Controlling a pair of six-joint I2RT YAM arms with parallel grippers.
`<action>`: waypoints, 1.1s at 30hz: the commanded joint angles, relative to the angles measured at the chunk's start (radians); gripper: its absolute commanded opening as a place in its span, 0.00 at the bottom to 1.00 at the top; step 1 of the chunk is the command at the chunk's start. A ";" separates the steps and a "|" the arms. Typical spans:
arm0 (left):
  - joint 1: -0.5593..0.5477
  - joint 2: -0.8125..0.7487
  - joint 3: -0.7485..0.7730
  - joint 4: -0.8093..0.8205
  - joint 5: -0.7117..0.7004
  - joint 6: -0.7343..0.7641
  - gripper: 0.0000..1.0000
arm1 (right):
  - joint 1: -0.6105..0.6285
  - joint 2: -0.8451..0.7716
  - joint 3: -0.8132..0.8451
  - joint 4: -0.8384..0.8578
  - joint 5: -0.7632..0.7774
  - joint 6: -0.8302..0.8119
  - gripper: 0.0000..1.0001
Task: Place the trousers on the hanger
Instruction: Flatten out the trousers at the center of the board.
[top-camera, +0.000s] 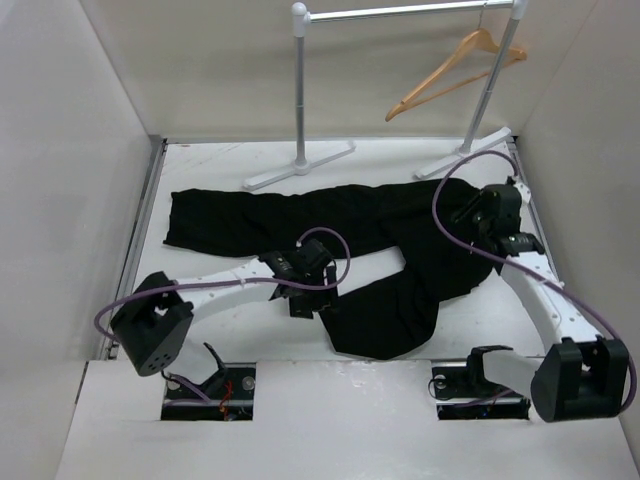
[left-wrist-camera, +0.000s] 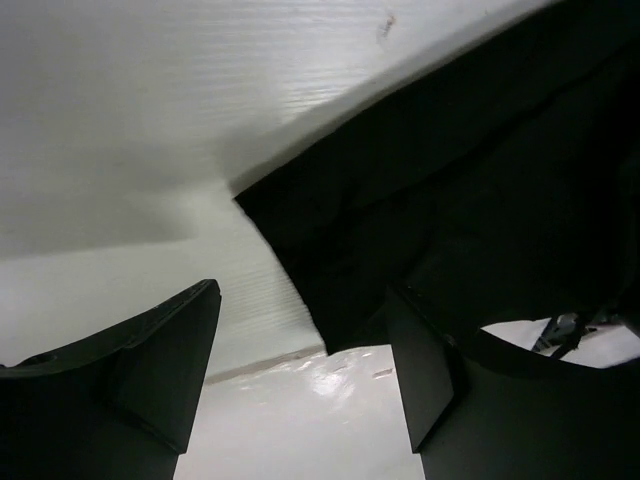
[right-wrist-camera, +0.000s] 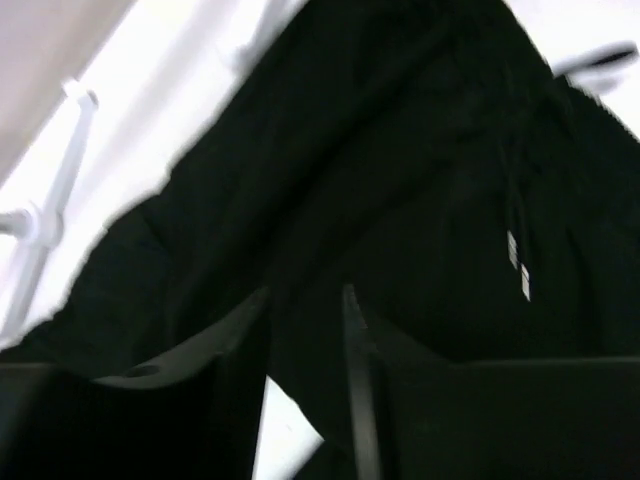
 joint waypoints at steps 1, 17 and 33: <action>-0.027 0.064 -0.010 0.100 0.115 -0.023 0.64 | 0.028 -0.075 -0.069 -0.035 0.016 -0.013 0.45; 0.133 -0.255 0.024 -0.117 -0.082 -0.100 0.03 | -0.149 -0.206 -0.193 -0.268 0.210 0.046 0.54; 0.639 -0.606 0.071 -0.516 -0.104 -0.080 0.03 | -0.229 0.150 -0.232 0.065 0.081 0.135 0.15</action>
